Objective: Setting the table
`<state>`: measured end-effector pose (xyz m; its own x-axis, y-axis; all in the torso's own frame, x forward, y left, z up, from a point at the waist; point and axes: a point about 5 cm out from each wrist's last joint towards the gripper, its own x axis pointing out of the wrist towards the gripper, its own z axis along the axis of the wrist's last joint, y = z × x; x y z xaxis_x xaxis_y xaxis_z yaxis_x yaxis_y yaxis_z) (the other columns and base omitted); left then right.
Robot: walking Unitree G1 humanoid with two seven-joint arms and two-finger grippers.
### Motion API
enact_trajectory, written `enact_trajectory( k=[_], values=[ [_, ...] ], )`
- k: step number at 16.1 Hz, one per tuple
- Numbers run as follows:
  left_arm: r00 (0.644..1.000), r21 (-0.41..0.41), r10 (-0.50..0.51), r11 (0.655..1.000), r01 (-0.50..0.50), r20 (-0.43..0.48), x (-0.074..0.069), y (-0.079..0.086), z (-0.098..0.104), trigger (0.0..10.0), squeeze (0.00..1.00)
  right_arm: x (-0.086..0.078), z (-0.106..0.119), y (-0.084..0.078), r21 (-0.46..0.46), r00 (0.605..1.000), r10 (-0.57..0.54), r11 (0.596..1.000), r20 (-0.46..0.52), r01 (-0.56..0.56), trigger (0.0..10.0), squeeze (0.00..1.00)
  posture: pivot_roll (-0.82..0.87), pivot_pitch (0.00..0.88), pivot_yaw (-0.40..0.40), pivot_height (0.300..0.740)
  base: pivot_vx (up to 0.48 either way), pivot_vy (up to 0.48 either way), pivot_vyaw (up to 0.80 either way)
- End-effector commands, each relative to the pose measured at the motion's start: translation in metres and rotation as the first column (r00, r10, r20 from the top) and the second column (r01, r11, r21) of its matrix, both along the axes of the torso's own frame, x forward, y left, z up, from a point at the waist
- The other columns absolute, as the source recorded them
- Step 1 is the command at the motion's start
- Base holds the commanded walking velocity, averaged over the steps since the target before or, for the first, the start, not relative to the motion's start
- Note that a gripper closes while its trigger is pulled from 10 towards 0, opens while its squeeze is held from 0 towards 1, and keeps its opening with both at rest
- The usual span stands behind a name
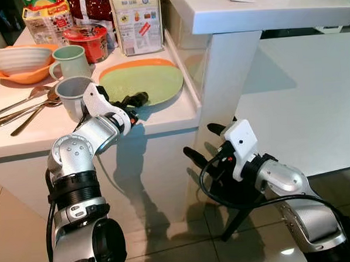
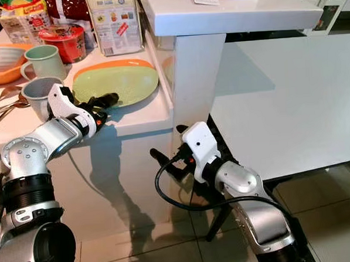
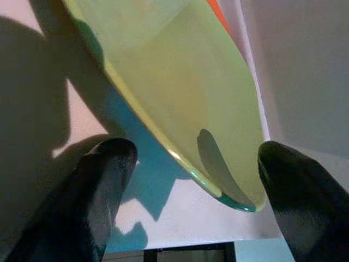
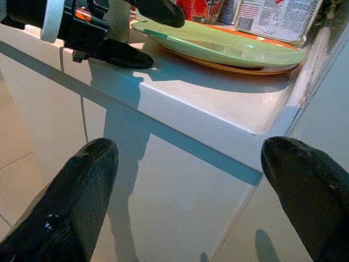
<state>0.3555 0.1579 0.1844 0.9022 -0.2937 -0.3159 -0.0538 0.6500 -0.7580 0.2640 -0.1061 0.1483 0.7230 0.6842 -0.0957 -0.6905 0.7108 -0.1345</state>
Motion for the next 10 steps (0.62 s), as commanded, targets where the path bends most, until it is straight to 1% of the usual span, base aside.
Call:
enact_trajectory(
  k=[1,5,6,7,10],
  values=[
    [1.000,0.005,-0.004,1.000,0.004,0.001,0.004,-0.002,0.004,3.7,0.00,-0.001,0.001,0.003,-0.010,1.000,0.011,1.000,0.014,-0.011,10.0,0.00,0.05,0.000,-0.005,0.740,0.000,0.000,0.00],
    [1.000,0.009,-0.006,1.000,0.006,-0.010,0.010,-0.006,0.000,3.9,0.00,-0.001,0.001,0.003,-0.008,1.000,0.010,1.000,0.013,-0.010,10.0,0.00,0.05,0.000,-0.004,0.740,0.000,0.000,0.00],
    [1.000,0.010,-0.003,1.000,0.004,-0.009,0.012,-0.006,0.000,4.4,0.00,-0.001,0.001,0.003,-0.006,1.000,0.008,1.000,0.013,-0.008,10.0,0.00,0.05,0.000,-0.004,0.740,0.000,0.000,0.00],
    [1.000,0.010,-0.003,1.000,0.003,-0.009,0.013,-0.006,0.001,4.5,0.00,-0.001,0.001,0.003,-0.007,1.000,0.007,1.000,0.013,-0.007,10.0,0.00,0.04,0.000,0.000,0.740,0.000,0.000,0.00],
    [1.000,0.007,0.000,1.000,0.000,-0.009,0.016,-0.006,0.002,4.3,0.00,-0.001,0.001,0.002,-0.007,1.000,0.004,1.000,0.012,-0.004,10.0,0.00,0.04,0.000,0.000,0.740,0.000,0.000,0.00]
  ],
)
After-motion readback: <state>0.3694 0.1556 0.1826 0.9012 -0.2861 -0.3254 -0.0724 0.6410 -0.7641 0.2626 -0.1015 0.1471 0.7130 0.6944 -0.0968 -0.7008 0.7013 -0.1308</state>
